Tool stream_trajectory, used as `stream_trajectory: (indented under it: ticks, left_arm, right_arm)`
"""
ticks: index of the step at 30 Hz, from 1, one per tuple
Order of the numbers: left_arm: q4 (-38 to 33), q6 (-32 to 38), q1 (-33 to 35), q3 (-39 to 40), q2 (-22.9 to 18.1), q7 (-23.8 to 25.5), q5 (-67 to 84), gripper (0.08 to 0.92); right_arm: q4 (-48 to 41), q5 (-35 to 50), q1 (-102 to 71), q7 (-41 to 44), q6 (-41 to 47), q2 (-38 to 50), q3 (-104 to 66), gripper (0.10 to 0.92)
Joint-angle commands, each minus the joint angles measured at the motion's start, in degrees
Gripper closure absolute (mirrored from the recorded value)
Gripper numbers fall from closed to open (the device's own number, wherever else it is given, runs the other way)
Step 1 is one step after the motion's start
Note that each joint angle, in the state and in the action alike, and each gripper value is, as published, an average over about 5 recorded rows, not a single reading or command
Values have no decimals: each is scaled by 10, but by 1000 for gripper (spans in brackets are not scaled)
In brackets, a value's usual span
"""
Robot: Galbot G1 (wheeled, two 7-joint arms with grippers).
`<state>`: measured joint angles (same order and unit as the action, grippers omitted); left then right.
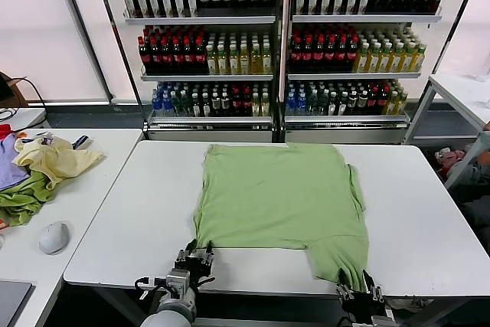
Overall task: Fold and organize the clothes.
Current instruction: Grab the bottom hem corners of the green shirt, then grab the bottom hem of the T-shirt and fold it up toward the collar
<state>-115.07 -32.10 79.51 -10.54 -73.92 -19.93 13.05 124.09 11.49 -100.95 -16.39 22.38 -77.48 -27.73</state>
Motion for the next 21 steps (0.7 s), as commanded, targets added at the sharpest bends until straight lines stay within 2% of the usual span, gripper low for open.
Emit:
stream_trajectory:
  ticks: [1,7,10,21]
  left_arm:
    - [6,-6,-2,1,0,-1,9,695]
    - [1,8,-3,1,6,9,16,862]
    - [-5,20,-2,0,9,14,18,906]
    - [-72,73,10,-18,30,32,16,912]
  right_arm:
    - [-6,12,-3,-6,6,-3,2,683]
    - [9,17,-2,9,-2,2,1,850]
    - [18,17,0,18,-15,6,-2,893]
    - [67,29,23,48,-75,36,-25,896]
